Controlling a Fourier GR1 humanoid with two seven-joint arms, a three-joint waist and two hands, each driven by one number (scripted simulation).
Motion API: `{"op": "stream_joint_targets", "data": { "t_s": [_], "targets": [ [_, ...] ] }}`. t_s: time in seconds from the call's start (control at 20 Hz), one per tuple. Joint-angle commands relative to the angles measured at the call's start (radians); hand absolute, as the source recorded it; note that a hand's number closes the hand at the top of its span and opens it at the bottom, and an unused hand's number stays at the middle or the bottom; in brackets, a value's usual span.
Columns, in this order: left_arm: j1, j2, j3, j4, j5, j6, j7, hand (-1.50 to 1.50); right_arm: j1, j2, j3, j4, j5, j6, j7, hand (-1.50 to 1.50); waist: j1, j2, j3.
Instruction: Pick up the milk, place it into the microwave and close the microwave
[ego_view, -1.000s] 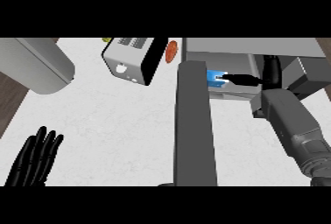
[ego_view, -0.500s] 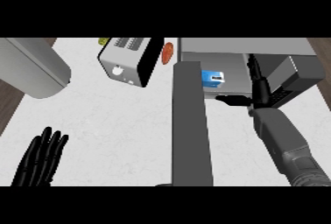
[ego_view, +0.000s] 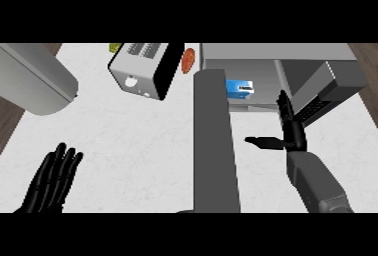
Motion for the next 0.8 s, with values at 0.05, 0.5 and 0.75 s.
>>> {"op": "stream_joint_targets", "data": {
  "t_s": [0.05,0.5,0.75],
  "targets": [
    [0.025,0.016,-0.056,-0.034,-0.001,-0.039,0.022,-1.50,0.141,0.040,0.004,-0.063,-0.032,0.060,-0.054,-1.50,-0.010,0.000,0.003],
    [-0.049,0.103,-0.081,0.008,0.047,-0.165,0.064,1.50,0.363,0.054,0.057,-0.184,-0.055,0.264,-0.129,-1.50,-0.015,0.001,0.003],
    [-0.193,0.056,-0.101,0.120,0.015,-0.140,0.090,1.50,0.522,0.084,0.113,-0.366,-0.060,0.295,-0.158,-1.50,-0.018,0.002,0.002]
  ]
}}
